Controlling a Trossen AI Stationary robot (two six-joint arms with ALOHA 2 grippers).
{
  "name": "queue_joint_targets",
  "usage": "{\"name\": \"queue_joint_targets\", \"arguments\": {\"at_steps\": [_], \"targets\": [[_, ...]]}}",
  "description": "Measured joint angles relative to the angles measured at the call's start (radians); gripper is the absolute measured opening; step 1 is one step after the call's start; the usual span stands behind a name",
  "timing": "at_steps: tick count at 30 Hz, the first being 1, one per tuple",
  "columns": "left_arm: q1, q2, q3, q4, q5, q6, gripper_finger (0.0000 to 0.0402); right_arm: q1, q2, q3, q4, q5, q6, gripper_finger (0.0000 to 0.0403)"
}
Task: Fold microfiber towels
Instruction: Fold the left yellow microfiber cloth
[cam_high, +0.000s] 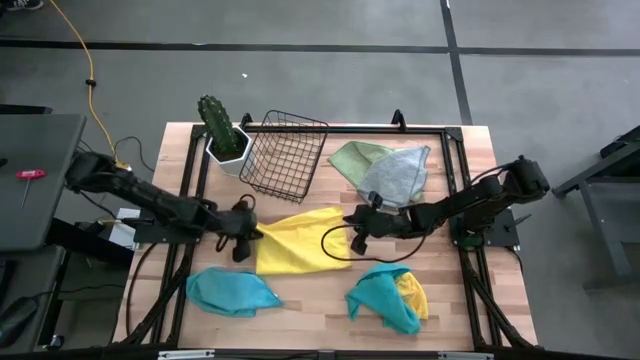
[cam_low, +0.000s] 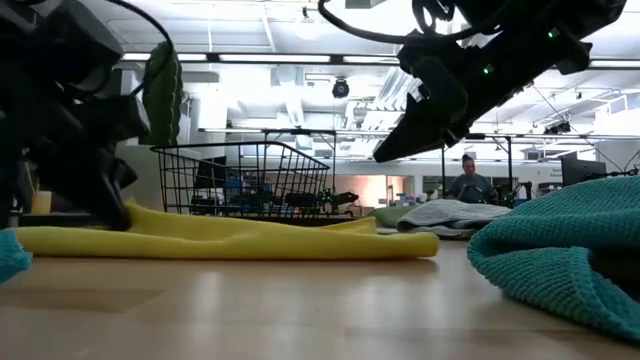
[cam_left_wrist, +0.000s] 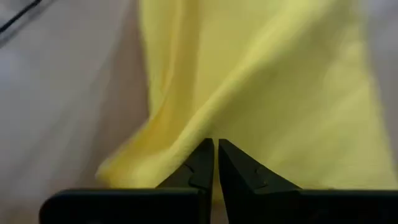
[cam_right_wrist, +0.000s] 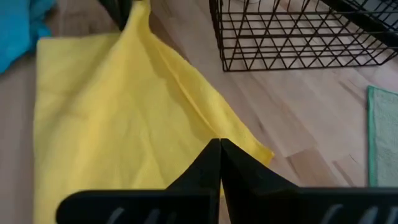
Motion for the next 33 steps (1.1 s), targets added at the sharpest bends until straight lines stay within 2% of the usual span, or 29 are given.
{"name": "queue_joint_targets", "arguments": {"at_steps": [3,9,12,15,19,23,28,33], "targets": [[0.017,-0.014,0.022,-0.114,0.040,-0.022,0.0015,0.000,0.000,0.000,-0.015,0.000,0.000,0.0000],[-0.006,-0.042,0.024,-0.153,0.209,-0.092,0.0015,-0.001,0.000,0.000,-0.025,-0.003,-0.018,0.0000],[-0.019,-0.047,0.024,-0.177,0.276,-0.106,0.0015,-0.003,0.013,0.000,-0.020,-0.048,-0.018,0.0000],[-0.025,-0.047,0.025,-0.184,0.264,-0.111,0.0015,-0.012,0.054,0.000,0.014,-0.121,-0.015,0.0000],[-0.023,-0.047,0.025,-0.177,0.175,-0.089,0.0015,-0.034,0.141,0.001,0.169,-0.190,-0.040,0.0000],[-0.022,-0.047,0.025,-0.177,0.151,-0.077,0.0015,-0.066,0.246,0.069,0.213,-0.233,-0.080,0.0000],[-0.022,-0.047,0.025,-0.175,0.148,-0.077,0.0015,-0.120,0.355,0.194,0.152,-0.200,-0.127,0.0000],[-0.022,-0.047,0.025,-0.167,0.140,-0.077,0.0015,-0.169,0.408,0.307,-0.050,-0.190,-0.130,0.0000]]}}
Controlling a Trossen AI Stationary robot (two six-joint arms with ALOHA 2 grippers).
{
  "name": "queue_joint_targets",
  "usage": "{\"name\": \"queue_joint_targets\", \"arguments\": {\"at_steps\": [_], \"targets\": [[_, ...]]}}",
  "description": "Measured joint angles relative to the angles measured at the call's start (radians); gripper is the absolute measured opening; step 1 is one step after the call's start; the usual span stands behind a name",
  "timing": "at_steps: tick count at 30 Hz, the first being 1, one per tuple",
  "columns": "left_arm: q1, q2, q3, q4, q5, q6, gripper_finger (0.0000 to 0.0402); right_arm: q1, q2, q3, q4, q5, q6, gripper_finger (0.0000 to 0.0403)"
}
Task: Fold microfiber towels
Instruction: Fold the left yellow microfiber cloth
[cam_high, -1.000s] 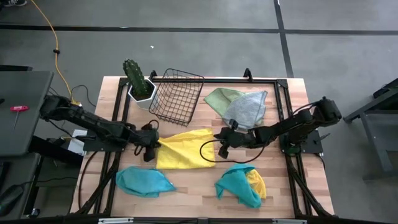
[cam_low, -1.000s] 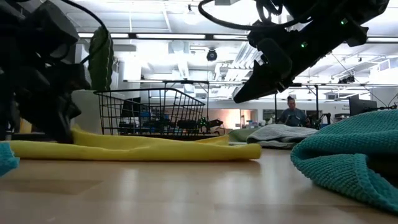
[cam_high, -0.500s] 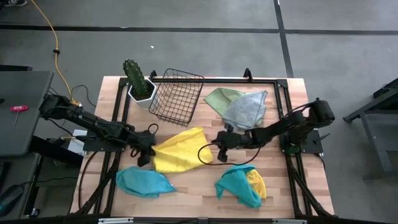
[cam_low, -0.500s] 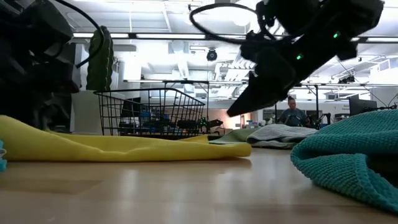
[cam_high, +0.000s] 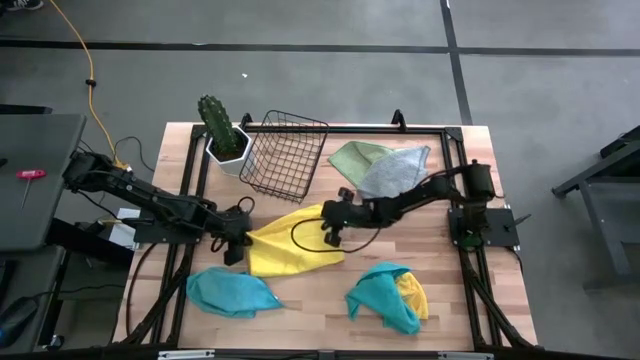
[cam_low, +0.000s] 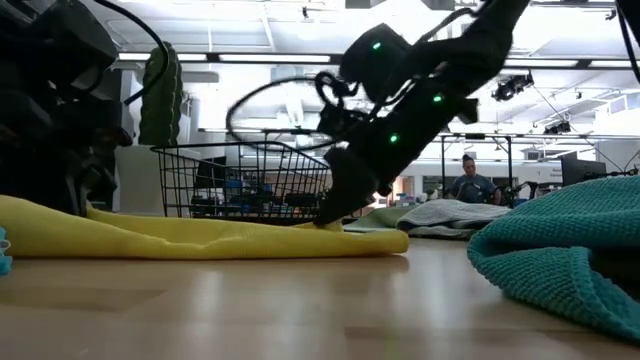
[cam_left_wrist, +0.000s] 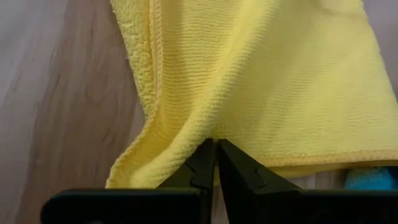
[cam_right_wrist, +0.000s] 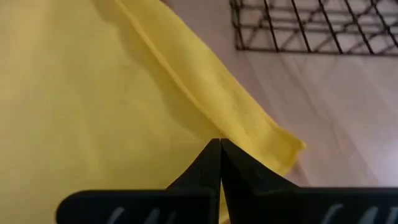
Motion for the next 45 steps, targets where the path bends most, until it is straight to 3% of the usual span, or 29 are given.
{"name": "queue_joint_targets", "arguments": {"at_steps": [4,15,25,33,39,45], "targets": [[0.000,0.000,0.000,0.005,-0.057,0.000,0.0015,-0.019,0.016,0.034,-0.117,0.020,0.039,0.0000],[0.000,0.000,0.000,0.058,-0.245,0.107,0.0015,0.020,0.003,0.021,-0.296,0.231,0.328,0.0000],[0.000,0.000,0.000,0.060,-0.213,0.282,0.0015,0.098,-0.029,0.017,-0.466,0.287,0.524,0.0000],[-0.004,0.000,0.089,0.051,-0.139,0.341,0.0010,0.144,-0.137,0.015,-0.514,0.333,0.545,0.0000],[-0.021,0.016,0.113,0.059,-0.142,0.329,0.0001,0.144,-0.171,0.015,-0.504,0.322,0.524,0.0000],[-0.041,0.111,0.112,0.099,-0.140,0.280,0.0000,0.127,-0.137,0.016,-0.480,0.171,0.517,0.0000]]}}
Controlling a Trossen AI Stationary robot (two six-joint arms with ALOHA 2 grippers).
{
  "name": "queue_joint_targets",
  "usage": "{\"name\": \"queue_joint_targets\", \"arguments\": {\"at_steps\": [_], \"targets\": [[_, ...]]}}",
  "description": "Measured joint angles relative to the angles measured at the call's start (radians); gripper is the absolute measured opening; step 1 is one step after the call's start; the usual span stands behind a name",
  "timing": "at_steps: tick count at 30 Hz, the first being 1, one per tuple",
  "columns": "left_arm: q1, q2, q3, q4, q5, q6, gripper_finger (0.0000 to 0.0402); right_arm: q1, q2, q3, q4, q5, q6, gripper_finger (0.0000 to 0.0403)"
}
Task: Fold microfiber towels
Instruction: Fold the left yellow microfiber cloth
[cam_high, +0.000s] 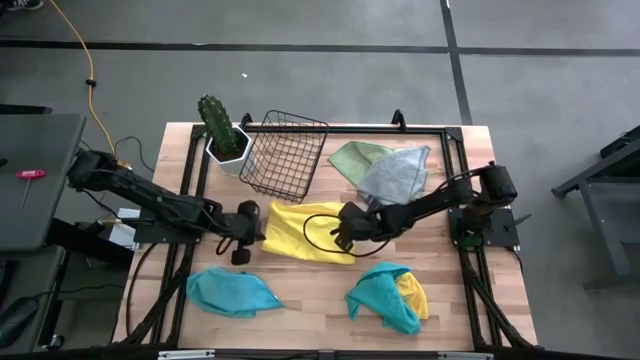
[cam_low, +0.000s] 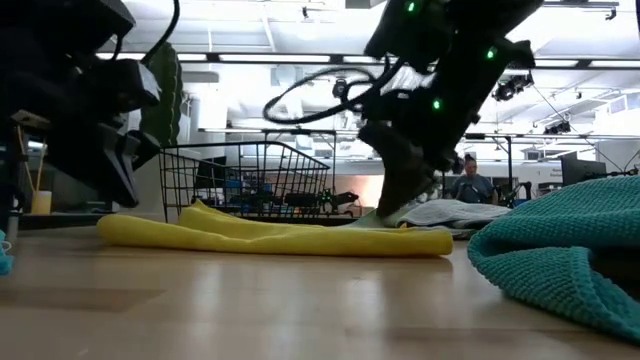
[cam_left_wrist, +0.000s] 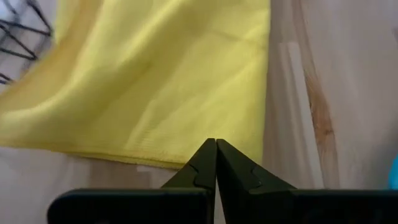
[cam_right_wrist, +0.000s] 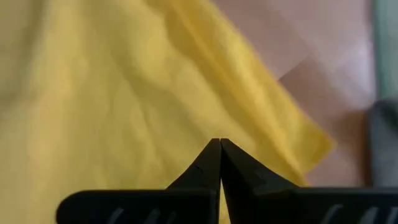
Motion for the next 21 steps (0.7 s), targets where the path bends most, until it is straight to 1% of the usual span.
{"name": "queue_joint_targets", "arguments": {"at_steps": [5,10,12,16,21], "targets": [[-0.035,0.121,0.000,0.106,0.000,-0.016,0.0000,-0.013,0.061,0.000,0.037,-0.057,-0.029,0.0000],[-0.070,0.231,0.003,0.135,-0.010,-0.105,0.0000,-0.023,0.073,0.002,0.043,-0.051,-0.027,0.0000],[-0.093,0.256,0.005,0.147,-0.025,-0.149,0.0000,-0.027,0.073,0.002,0.039,-0.036,-0.027,0.0000],[-0.139,0.273,0.007,0.158,-0.049,-0.207,0.0000,-0.034,0.073,0.003,0.028,-0.035,-0.021,0.0000],[-0.173,0.230,0.001,0.120,-0.020,-0.228,0.0000,-0.033,0.074,0.003,0.021,-0.029,-0.019,0.0000]]}}
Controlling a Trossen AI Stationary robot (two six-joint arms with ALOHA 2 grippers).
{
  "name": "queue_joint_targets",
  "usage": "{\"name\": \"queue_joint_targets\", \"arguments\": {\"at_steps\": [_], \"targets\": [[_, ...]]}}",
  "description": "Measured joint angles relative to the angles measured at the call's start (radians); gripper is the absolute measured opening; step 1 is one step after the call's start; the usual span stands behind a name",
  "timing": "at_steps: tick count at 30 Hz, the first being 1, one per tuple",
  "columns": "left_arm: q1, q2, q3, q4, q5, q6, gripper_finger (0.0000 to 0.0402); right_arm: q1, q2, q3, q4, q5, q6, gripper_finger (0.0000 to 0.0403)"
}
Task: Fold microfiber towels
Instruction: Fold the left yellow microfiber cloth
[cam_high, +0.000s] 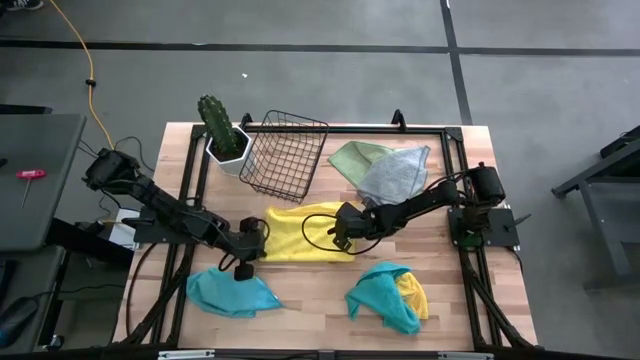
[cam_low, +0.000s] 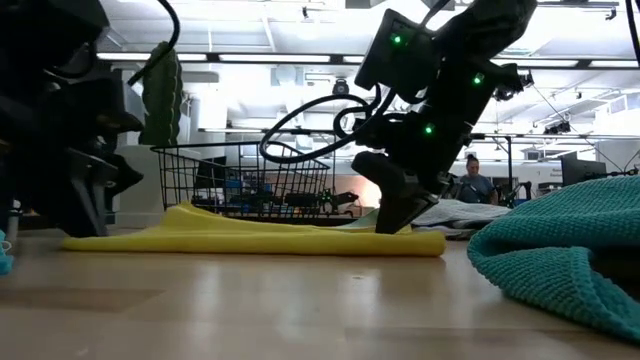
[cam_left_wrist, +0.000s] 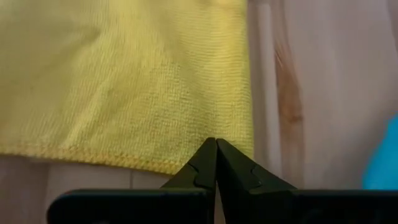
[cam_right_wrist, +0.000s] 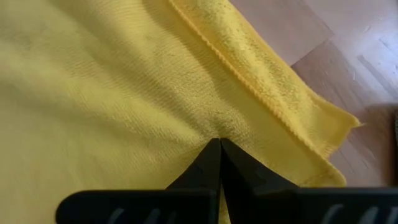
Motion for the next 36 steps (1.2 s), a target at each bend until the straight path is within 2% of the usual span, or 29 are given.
{"name": "queue_joint_targets", "arguments": {"at_steps": [9,17,22,26,32,36], "targets": [[-0.004,-0.066,-0.005,-0.033,0.013,0.010,0.0000,0.000,-0.008,-0.001,-0.003,0.002,-0.009,0.0000],[0.012,-0.116,0.034,-0.103,0.006,0.079,0.0000,0.017,-0.112,-0.003,-0.056,0.053,-0.124,0.0000],[0.012,-0.125,0.092,-0.131,0.013,0.158,0.0000,0.090,-0.158,-0.002,-0.003,-0.031,-0.281,0.0000],[0.010,-0.123,0.112,-0.121,0.010,0.190,0.0002,0.158,-0.158,-0.002,0.058,-0.086,-0.313,0.0000],[0.006,-0.122,0.112,-0.113,-0.005,0.193,0.0034,0.223,-0.144,-0.001,0.082,-0.098,-0.261,0.0013],[-0.024,-0.122,0.112,-0.108,-0.007,0.210,0.0072,0.236,-0.144,-0.001,0.079,-0.140,-0.252,0.0062]]}}
